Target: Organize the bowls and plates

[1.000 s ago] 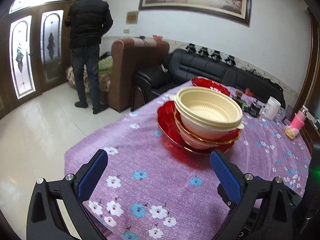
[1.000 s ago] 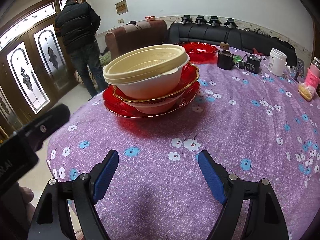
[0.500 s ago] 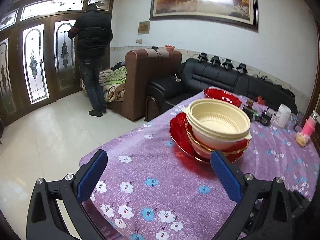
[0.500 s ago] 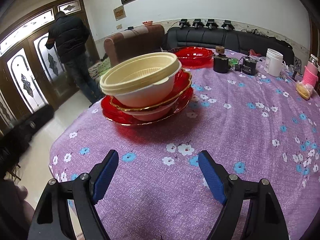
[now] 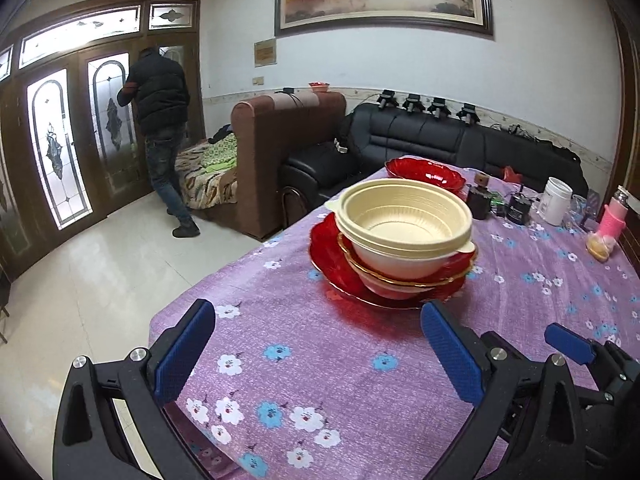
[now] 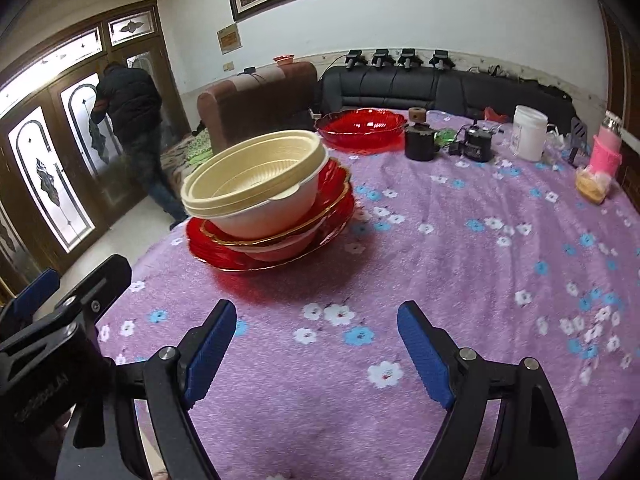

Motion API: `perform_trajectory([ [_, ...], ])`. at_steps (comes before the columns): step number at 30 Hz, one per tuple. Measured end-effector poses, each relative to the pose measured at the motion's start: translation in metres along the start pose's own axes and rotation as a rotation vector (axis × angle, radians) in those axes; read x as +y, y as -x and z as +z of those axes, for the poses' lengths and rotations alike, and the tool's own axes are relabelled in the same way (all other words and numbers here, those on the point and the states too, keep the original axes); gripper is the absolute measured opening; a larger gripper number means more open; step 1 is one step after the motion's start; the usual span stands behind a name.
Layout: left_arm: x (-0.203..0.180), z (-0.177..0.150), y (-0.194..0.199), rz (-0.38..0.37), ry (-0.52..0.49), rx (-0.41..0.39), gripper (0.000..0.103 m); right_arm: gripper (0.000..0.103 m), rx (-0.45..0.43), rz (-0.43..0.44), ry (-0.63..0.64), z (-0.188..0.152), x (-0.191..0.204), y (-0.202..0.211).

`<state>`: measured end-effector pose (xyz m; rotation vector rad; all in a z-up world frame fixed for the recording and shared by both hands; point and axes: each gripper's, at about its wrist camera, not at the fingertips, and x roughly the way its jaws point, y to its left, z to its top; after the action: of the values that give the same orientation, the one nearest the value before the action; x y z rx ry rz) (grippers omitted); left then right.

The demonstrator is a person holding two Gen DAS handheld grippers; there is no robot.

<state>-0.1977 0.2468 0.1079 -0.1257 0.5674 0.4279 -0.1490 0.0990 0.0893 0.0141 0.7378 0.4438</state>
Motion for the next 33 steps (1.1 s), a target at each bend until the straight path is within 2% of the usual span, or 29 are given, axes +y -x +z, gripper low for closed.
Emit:
perform_trajectory([
  [22, -0.008, -0.003, -0.017, -0.009, -0.016, 0.073, 0.103, 0.087, 0.039, -0.038, -0.034, -0.003, -0.021, -0.01],
  [27, 0.0, -0.002, -0.011, -0.01, 0.014, 0.036, 0.103, 0.087, 0.031, -0.049, -0.073, -0.001, -0.029, -0.009],
  [33, 0.013, 0.001, 0.01, 0.018, 0.069, -0.091, 0.103, 0.087, -0.021, -0.032, -0.086, 0.003, -0.026, 0.002],
])
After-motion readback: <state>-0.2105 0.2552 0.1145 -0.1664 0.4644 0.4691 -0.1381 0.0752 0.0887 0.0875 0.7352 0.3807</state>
